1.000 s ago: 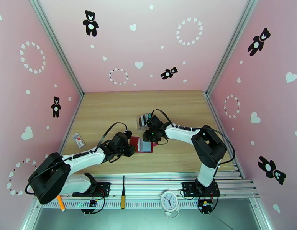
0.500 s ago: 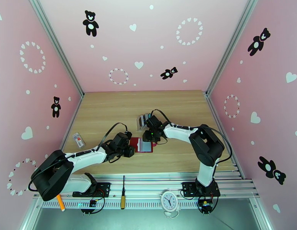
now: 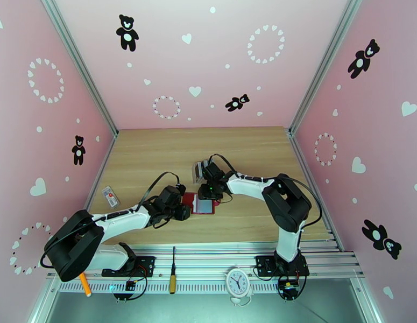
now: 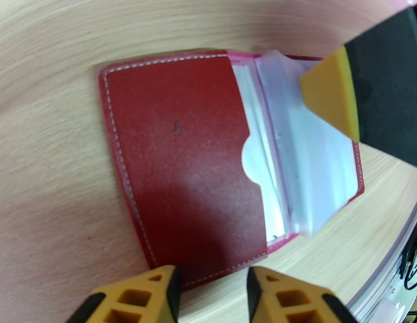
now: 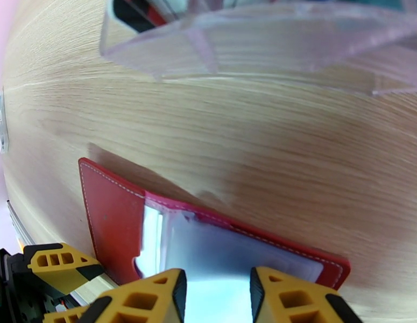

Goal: Put the credit cards into the card holder

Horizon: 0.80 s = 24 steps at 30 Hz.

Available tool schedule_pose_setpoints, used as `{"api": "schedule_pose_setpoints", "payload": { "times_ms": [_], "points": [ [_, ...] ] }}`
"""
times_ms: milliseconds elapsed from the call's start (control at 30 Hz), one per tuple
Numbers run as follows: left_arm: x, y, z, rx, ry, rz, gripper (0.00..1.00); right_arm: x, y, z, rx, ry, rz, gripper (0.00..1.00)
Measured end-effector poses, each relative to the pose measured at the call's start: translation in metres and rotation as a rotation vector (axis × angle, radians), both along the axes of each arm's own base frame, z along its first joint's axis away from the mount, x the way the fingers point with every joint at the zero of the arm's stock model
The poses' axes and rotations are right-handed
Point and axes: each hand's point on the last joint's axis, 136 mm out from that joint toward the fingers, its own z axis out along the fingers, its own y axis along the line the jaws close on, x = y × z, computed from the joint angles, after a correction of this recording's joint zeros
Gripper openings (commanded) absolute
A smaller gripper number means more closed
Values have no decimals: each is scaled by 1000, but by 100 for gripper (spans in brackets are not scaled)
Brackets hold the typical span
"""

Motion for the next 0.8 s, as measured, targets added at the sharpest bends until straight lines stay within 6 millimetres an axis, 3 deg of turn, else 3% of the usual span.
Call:
{"api": "schedule_pose_setpoints", "payload": {
  "times_ms": [267,800],
  "points": [
    [-1,-6,3,-29,1,-19,60,-1,6,0,9,3,4,39],
    [-3,-10,5,-38,1,-32,67,-10,25,3,66,29,15,39]
  ]
}}
